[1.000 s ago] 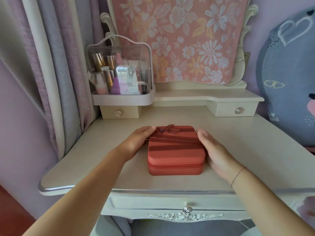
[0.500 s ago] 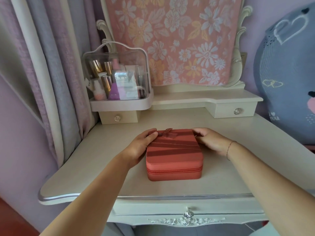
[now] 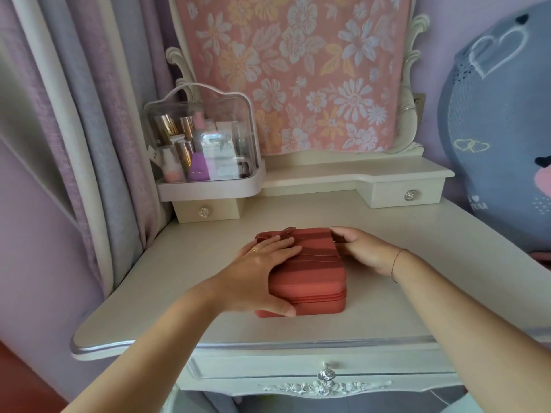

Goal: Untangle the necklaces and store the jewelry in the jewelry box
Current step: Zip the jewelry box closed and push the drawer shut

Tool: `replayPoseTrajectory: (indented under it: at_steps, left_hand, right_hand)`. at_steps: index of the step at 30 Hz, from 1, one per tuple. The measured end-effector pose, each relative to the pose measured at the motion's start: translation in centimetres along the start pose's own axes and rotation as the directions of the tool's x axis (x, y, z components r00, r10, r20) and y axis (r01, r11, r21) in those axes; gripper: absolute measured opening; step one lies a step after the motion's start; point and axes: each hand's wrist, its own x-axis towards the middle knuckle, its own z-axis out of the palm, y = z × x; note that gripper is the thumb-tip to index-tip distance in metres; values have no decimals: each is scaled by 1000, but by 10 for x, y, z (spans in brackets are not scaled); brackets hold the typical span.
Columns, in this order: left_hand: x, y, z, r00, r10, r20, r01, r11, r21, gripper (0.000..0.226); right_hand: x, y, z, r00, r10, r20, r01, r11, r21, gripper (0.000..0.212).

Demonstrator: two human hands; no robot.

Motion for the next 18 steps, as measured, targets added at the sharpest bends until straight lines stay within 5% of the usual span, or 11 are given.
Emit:
replayPoseTrajectory:
  at_steps: [6, 10, 18]
  left_hand:
    - [-9, -26, -16, 997, -79, 6, 79, 996, -38, 96]
    - [-10, -23, -27, 981, -161, 104, 180, 961, -211, 96]
    - [8, -8, -14, 986, -108, 126, 120, 988, -96, 106]
  right_hand:
    - [-8, 3, 0, 987, 1, -163, -3, 1000, -10, 33]
    - [-8, 5, 5, 970, -17, -244, -5, 996, -90, 26]
    - [-12, -3, 9, 956, -37, -292, -97, 897, -431, 23]
